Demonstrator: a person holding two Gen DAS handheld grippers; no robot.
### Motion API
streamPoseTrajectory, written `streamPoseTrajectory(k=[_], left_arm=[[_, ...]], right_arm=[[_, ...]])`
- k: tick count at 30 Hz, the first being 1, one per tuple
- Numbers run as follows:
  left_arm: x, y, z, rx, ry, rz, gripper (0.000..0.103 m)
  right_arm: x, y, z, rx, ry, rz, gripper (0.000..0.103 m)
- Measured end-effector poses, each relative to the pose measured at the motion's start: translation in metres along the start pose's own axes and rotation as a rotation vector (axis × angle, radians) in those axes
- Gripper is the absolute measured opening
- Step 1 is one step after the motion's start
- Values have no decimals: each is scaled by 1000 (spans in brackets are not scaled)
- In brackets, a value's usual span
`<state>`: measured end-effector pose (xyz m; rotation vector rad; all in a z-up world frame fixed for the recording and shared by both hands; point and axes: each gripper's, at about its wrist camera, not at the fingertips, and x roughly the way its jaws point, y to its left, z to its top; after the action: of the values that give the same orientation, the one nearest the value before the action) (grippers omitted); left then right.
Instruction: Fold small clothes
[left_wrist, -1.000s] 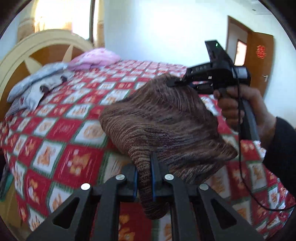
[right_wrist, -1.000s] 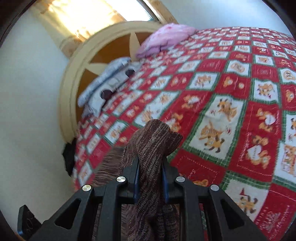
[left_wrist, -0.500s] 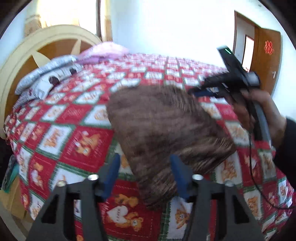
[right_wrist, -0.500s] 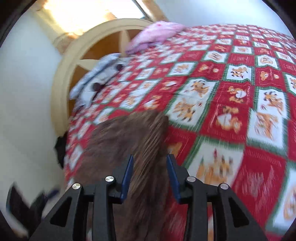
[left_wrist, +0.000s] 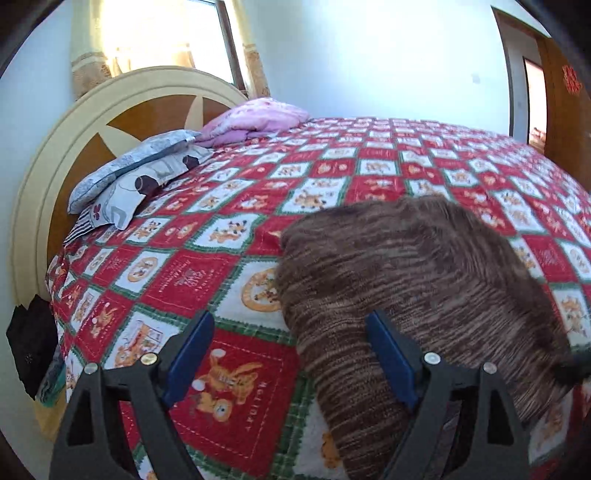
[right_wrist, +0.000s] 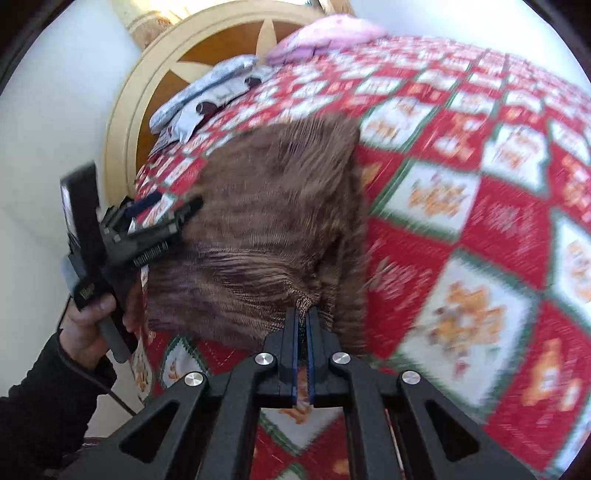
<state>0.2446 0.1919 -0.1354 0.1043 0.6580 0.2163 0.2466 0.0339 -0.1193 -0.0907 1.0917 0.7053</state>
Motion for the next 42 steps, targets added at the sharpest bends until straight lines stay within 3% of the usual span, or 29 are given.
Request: streamPoseTrajectory(k=[3,6,12,15,17,19,29,42], left_arm=[[-3,-3,-7,14,-5,3,92],[1,3,-8,-20,8,-12,100],[1,3,-9,-24,28,-16,101],[-6,3,-10,-25,37,-29,101],[-14,2,-11,-17,46,-27,101],[-24,1,-11,-11,52,-26,101],[-77,2,-16,-10,29,-107,101],[-139,-8,-14,22,-94,-164,101]], right_arm=[[-7,-5,-4,-16,20,-50,2],[19,-10,-16,-20,81,-90,2],[22,2,-21,-81,42,-158,3],[17,-3,-23,-45,29,-141,3],[10,-8,-26,11,3,-135,21],[5,-5,-29,34,-24,-160,32],[-59,43,-52,39,-211,-191,44],[-120,93,-82,-1,-382,-277,51]])
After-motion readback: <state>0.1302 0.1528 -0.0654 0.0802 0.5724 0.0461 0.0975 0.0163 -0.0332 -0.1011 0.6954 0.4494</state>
